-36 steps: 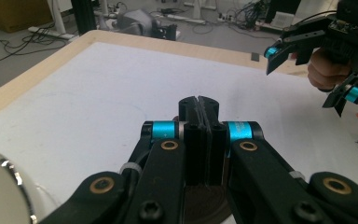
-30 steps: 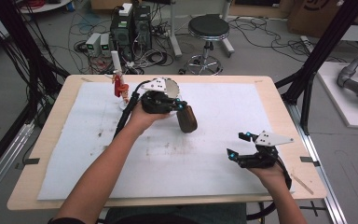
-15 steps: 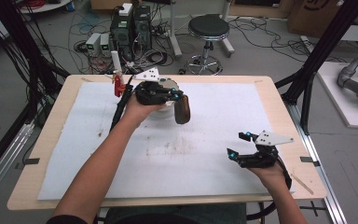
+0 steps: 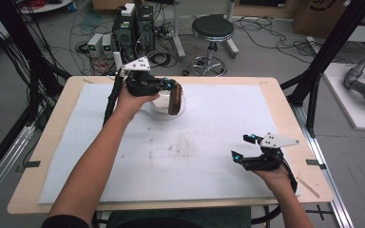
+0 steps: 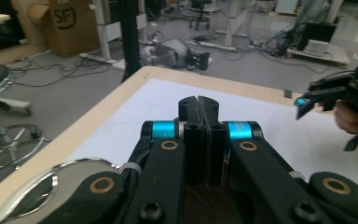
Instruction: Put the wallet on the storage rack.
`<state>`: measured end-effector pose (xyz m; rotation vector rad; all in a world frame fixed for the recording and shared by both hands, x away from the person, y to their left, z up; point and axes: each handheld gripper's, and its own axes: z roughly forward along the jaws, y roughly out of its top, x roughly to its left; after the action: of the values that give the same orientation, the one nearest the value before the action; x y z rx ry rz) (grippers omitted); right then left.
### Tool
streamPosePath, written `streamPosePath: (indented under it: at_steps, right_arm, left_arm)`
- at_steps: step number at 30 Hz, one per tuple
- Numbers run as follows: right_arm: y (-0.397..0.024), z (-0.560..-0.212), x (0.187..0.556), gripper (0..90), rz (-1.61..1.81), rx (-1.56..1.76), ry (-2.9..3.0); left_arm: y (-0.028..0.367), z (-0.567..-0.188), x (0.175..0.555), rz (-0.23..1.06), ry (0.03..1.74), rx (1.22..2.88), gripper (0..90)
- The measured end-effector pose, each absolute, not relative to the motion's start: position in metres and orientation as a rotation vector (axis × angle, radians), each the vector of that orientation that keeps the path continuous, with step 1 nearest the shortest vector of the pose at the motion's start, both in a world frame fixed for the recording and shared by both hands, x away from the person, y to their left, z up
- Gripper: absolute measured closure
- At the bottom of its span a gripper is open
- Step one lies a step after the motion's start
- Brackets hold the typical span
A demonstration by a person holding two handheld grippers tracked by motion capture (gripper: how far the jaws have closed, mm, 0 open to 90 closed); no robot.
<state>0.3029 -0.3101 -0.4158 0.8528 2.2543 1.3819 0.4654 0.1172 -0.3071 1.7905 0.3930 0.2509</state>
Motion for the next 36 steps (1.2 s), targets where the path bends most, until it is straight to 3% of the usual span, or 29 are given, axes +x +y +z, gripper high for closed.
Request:
streamPosePath:
  at_steps: [27, 30, 36]
  right_arm:
    - [-0.315, -0.418, 0.304, 18.8, 1.377, 0.876, 2.251]
    - [-0.315, -0.418, 0.303, 18.8, 1.377, 0.875, 2.251]
    - [-0.315, -0.418, 0.303, 18.8, 1.38, 0.871, 2.255]
  left_arm:
    - [0.134, -0.321, 0.497, 0.36, 0.569, 1.826, 88.3]
    - [0.131, -0.324, 0.497, 0.365, 0.579, 1.824, 74.5]
    - [0.13, -0.324, 0.493, 0.359, 0.552, 1.829, 68.8]
